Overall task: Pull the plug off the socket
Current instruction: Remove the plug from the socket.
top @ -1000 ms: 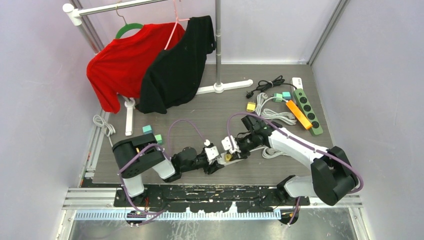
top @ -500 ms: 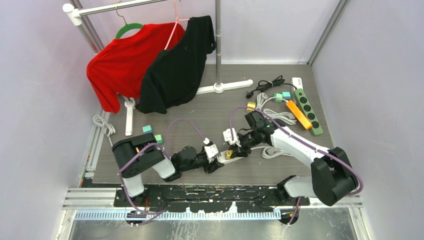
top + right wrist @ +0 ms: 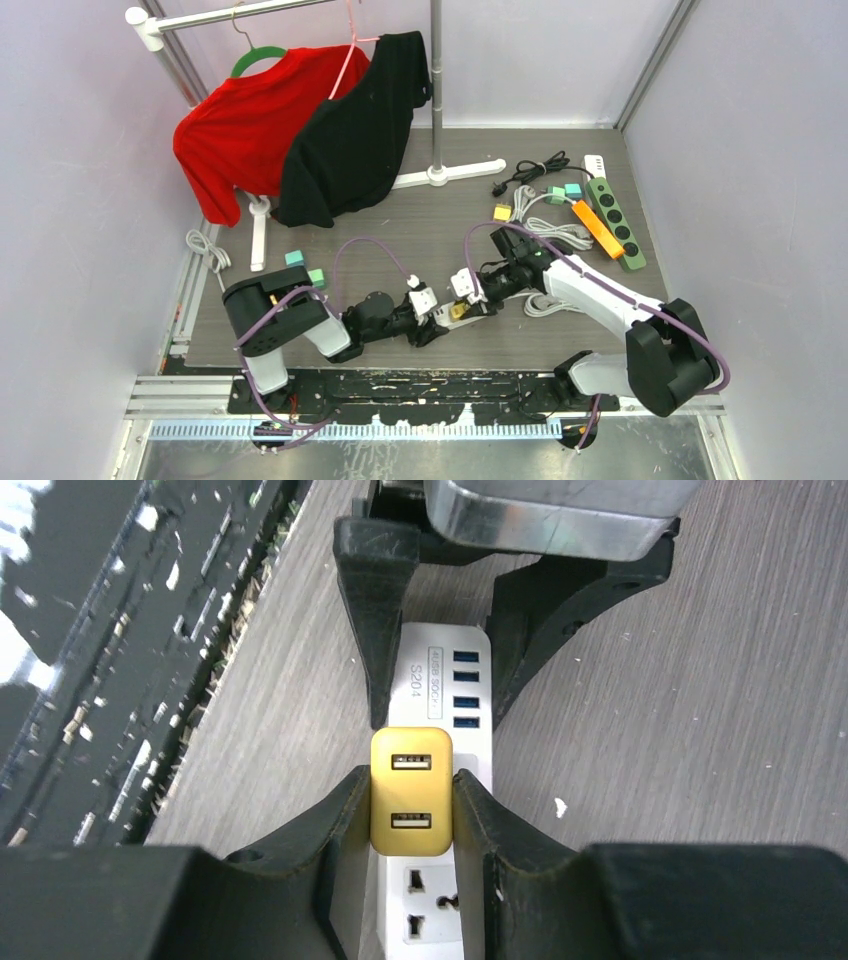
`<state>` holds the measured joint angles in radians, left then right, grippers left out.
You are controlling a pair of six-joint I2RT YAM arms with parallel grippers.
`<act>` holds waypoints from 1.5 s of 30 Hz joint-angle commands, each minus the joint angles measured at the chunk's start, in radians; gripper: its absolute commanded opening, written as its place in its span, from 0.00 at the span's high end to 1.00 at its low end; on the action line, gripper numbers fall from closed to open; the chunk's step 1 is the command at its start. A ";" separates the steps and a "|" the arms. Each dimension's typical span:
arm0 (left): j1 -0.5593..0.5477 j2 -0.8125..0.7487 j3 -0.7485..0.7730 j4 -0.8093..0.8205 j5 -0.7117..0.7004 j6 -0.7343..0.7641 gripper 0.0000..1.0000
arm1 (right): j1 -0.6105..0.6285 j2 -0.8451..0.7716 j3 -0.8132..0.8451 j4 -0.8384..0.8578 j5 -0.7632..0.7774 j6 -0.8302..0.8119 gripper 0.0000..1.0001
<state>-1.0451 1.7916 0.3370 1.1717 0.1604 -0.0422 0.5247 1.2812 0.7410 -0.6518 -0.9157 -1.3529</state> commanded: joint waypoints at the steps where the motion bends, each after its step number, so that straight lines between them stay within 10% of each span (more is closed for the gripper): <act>1: 0.007 0.004 0.001 -0.105 -0.019 -0.041 1.00 | -0.001 -0.025 0.024 0.008 -0.113 0.170 0.99; 6: 0.008 0.010 0.007 -0.123 0.004 -0.083 1.00 | -0.117 -0.081 0.064 -0.039 -0.201 0.280 0.99; 17: 0.008 -0.146 0.017 -0.243 -0.014 -0.236 0.29 | -0.204 -0.092 0.091 0.027 -0.201 0.525 0.99; 33: 0.009 -0.836 0.059 -0.943 -0.196 -0.355 0.20 | -0.278 -0.045 0.100 0.252 -0.243 0.996 0.99; 45: 0.010 -1.180 -0.076 -0.952 -0.268 -0.624 0.00 | -0.282 0.011 0.123 0.285 -0.245 1.158 0.99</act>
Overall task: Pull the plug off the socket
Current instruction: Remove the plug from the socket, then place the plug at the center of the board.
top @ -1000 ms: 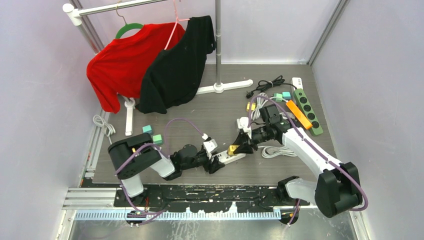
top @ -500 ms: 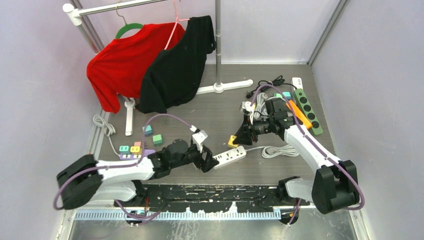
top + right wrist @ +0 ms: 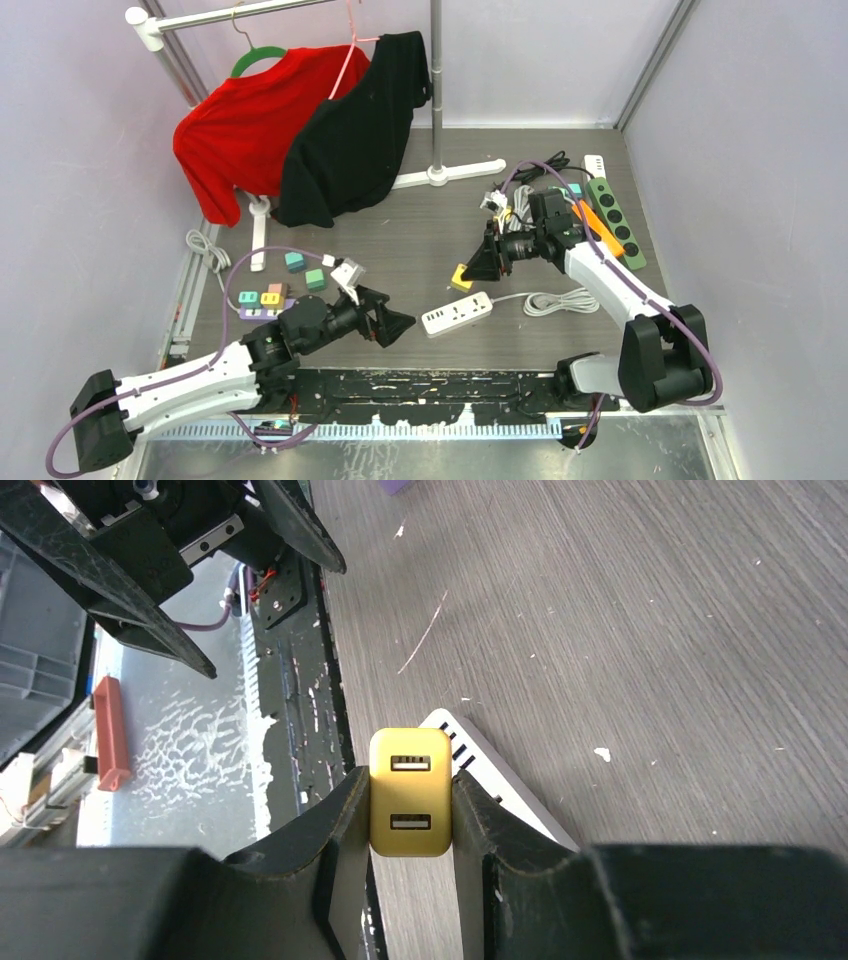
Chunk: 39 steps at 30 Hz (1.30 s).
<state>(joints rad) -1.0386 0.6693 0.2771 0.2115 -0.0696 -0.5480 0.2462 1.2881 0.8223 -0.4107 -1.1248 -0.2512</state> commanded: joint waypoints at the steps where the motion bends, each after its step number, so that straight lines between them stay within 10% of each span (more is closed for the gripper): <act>1: 0.002 -0.067 -0.019 0.016 -0.036 -0.139 0.00 | -0.004 0.007 0.041 0.046 -0.034 0.058 0.99; 9: 0.003 0.000 0.051 -0.052 -0.102 -0.310 0.00 | -0.004 0.042 0.036 0.081 -0.011 0.119 0.97; 26: -0.199 0.692 0.839 -0.898 -0.587 -0.475 0.01 | -0.003 0.109 0.056 0.078 0.028 0.187 0.96; 39: -0.238 0.921 1.060 -0.761 -0.589 -0.339 0.10 | -0.003 0.146 0.076 0.051 0.018 0.207 0.96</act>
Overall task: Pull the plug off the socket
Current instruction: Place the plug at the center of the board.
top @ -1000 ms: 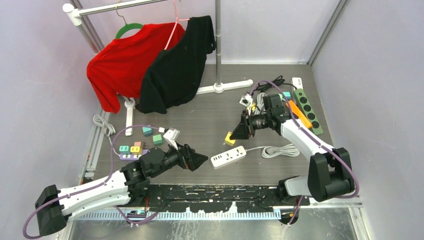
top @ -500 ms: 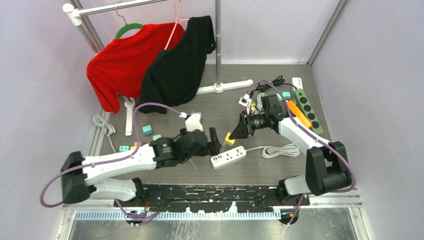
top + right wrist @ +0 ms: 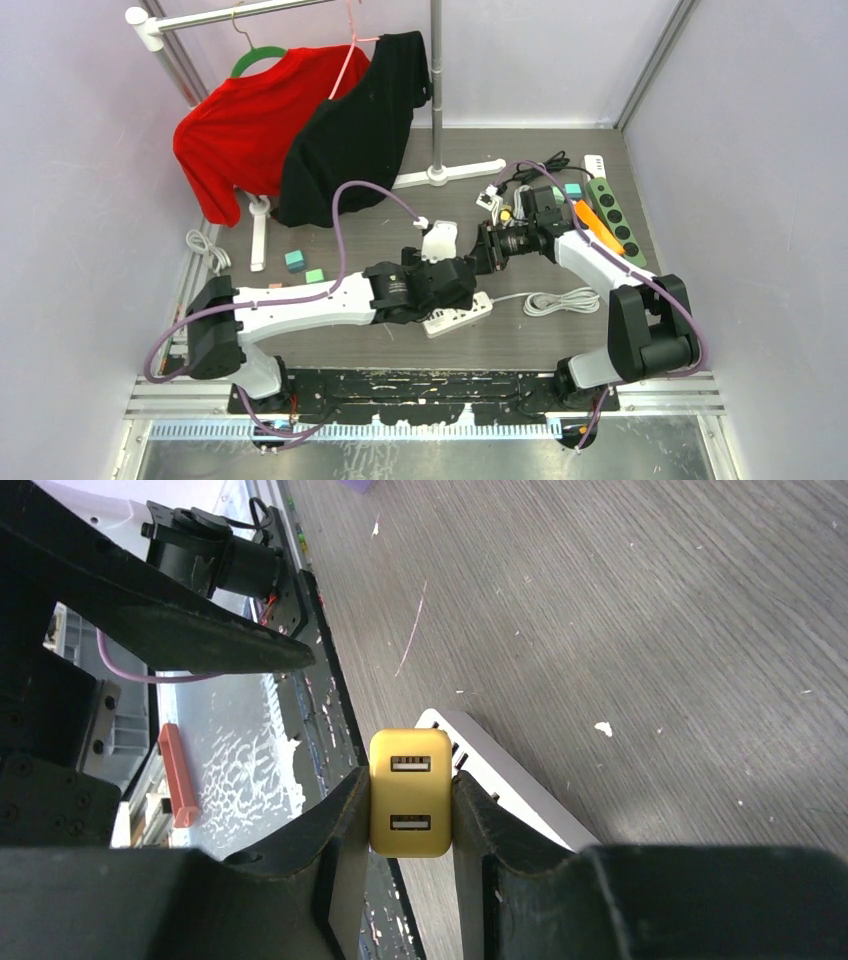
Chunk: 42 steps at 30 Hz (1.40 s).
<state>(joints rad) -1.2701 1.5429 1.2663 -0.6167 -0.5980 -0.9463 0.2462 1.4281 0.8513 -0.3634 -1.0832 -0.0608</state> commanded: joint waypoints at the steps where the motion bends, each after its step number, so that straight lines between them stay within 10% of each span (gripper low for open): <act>1: -0.006 0.063 0.085 0.074 -0.067 0.074 0.16 | -0.004 0.007 0.047 0.002 -0.026 0.016 0.96; 17: 0.032 0.311 0.292 -0.023 -0.079 0.164 0.34 | -0.005 0.017 0.056 -0.016 -0.052 0.013 0.96; 42: 0.058 0.178 0.065 0.300 -0.060 0.393 0.45 | -0.002 0.057 0.075 -0.058 -0.114 0.013 0.95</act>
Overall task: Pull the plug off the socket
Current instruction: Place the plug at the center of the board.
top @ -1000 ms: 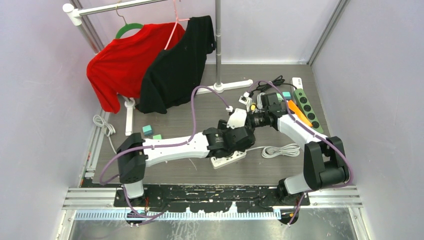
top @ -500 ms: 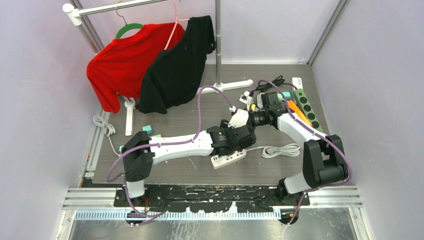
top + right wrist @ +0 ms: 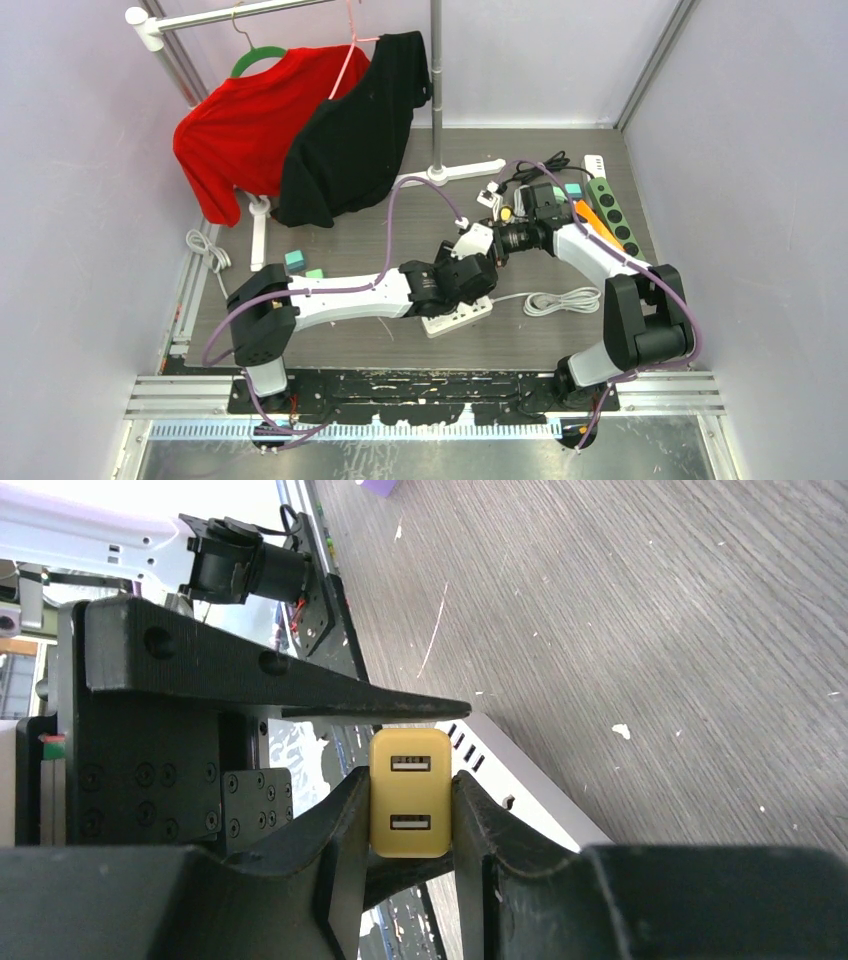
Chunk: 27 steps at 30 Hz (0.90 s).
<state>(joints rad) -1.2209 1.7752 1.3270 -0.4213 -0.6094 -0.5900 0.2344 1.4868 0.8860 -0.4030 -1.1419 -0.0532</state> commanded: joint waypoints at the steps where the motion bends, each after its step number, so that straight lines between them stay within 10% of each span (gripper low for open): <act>1: 0.009 -0.055 0.005 0.107 -0.046 0.042 0.47 | 0.009 0.000 0.042 -0.021 -0.055 0.006 0.94; 9: 0.009 -0.058 -0.007 0.095 -0.048 0.050 0.99 | 0.009 0.004 0.043 -0.024 -0.050 0.002 0.65; 11: 0.009 -0.069 -0.024 0.082 -0.060 0.040 1.00 | 0.008 0.001 0.044 -0.023 -0.044 -0.006 0.39; 12: 0.009 -0.079 -0.038 0.076 -0.068 0.032 1.00 | 0.009 -0.001 0.046 -0.026 -0.040 -0.011 0.06; 13: 0.009 -0.089 -0.053 0.068 -0.081 0.022 1.00 | 0.009 -0.005 0.047 -0.026 -0.034 -0.016 0.00; 27: 0.123 -0.288 -0.337 -0.190 -0.254 -0.229 1.00 | 0.004 -0.011 0.057 -0.053 0.017 -0.058 0.00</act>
<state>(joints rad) -1.1751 1.5711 1.0237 -0.4973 -0.7673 -0.6823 0.2356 1.4971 0.9077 -0.4496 -1.1183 -0.0917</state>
